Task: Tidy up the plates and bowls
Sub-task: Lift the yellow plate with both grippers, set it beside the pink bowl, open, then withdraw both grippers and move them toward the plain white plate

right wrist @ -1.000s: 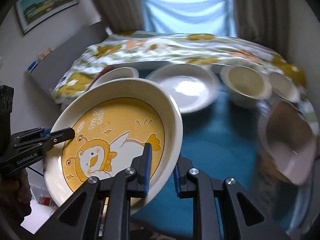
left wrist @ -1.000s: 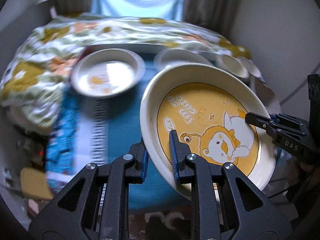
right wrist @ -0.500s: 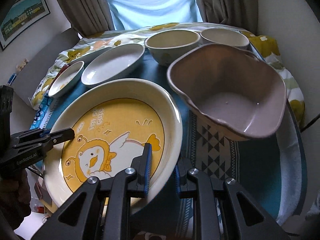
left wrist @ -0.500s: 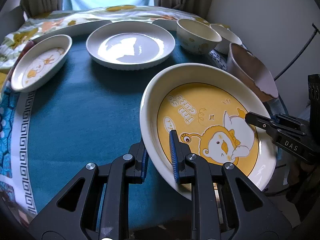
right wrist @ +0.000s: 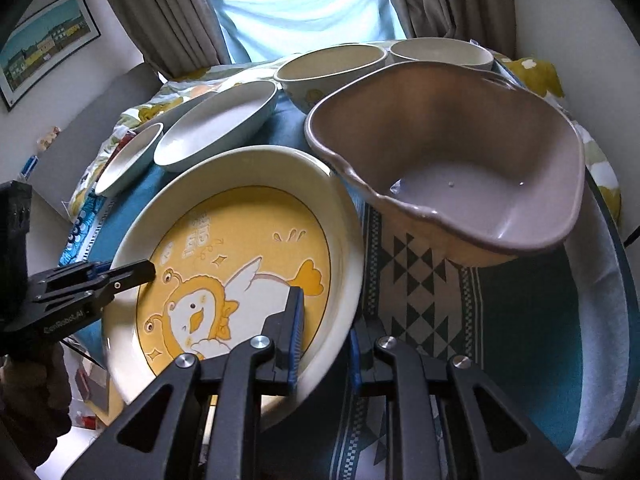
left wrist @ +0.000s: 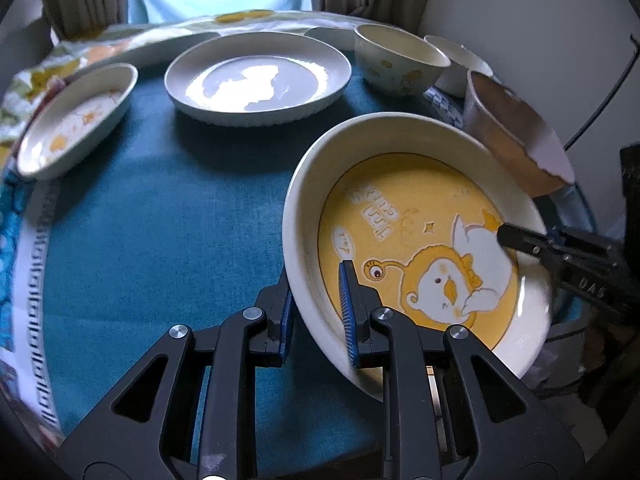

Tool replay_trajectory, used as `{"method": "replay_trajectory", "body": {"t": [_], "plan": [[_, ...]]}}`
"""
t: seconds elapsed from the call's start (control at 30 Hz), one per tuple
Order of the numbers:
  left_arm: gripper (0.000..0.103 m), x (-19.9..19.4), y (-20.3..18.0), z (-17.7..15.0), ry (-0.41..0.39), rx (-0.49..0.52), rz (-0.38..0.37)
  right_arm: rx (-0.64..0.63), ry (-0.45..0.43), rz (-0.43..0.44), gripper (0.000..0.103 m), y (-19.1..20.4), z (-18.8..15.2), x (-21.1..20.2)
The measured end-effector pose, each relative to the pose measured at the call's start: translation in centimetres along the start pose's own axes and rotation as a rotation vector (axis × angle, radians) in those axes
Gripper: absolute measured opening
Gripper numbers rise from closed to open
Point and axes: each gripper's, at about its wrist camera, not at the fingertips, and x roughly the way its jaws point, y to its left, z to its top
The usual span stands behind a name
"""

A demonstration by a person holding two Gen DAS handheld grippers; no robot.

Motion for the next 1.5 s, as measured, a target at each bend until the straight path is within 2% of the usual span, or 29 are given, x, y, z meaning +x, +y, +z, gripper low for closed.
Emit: {"method": "replay_trajectory", "body": {"t": [0.17,0.3,0.5,0.77,0.87,0.9,0.93,0.97,1.0,1.03,1.1,1.2,1.27,1.4,1.5], "plan": [[0.026,0.0,-0.8,0.1,0.013,0.042,0.032,0.016,0.009,0.004,0.018,-0.3,0.2,-0.1],[0.041,-0.2,-1.1,0.2,0.006,0.053,0.040,0.016,0.005,-0.017,0.018,0.1,0.2,-0.1],[0.042,-1.3,-1.3,0.5,0.014,0.062,0.063,0.073,0.021,-0.010,0.018,-0.3,-0.3,-1.0],[0.046,-3.7,-0.9,1.8,0.011,0.023,0.078,0.106,0.006,-0.054,0.020,-0.5,-0.2,-5.0],[0.047,-7.1,-0.8,2.7,-0.049,0.010,0.079,0.099,-0.034,-0.046,0.038,0.1,0.3,-7.9],[0.053,-8.9,-0.8,3.2,-0.083,0.007,0.087,0.092,-0.049,-0.038,0.054,0.4,0.6,-8.9],[0.068,-10.1,-0.7,3.7,-0.109,0.006,0.095,0.083,-0.069,-0.026,0.073,0.9,1.1,-10.1],[0.077,-11.7,-0.7,4.1,-0.146,0.007,0.108,0.071,-0.090,-0.020,0.085,1.6,1.7,-11.1],[0.096,-13.2,-0.7,4.6,-0.187,0.011,0.122,0.054,-0.117,-0.015,0.099,2.2,2.4,-12.2],[0.103,-14.9,-0.6,5.3,-0.237,0.019,0.137,0.031,-0.158,-0.005,0.102,2.9,3.2,-13.6],[0.103,-17.8,-0.5,6.6,-0.318,0.042,0.156,-0.010,-0.232,0.001,0.102,4.2,4.7,-15.7],[0.103,-20.2,0.0,8.7,-0.372,0.069,0.169,-0.065,-0.356,0.015,0.102,6.4,7.0,-18.5],[0.103,-20.9,0.7,9.7,-0.380,0.070,0.173,-0.091,-0.417,0.011,0.102,7.6,7.8,-19.5],[0.103,-21.4,3.0,12.0,-0.385,0.084,0.137,-0.184,-0.444,-0.089,0.102,10.6,10.1,-19.7],[0.103,-20.8,4.7,13.9,-0.371,0.104,0.120,-0.197,-0.360,-0.155,0.102,12.4,11.8,-18.0]]}}
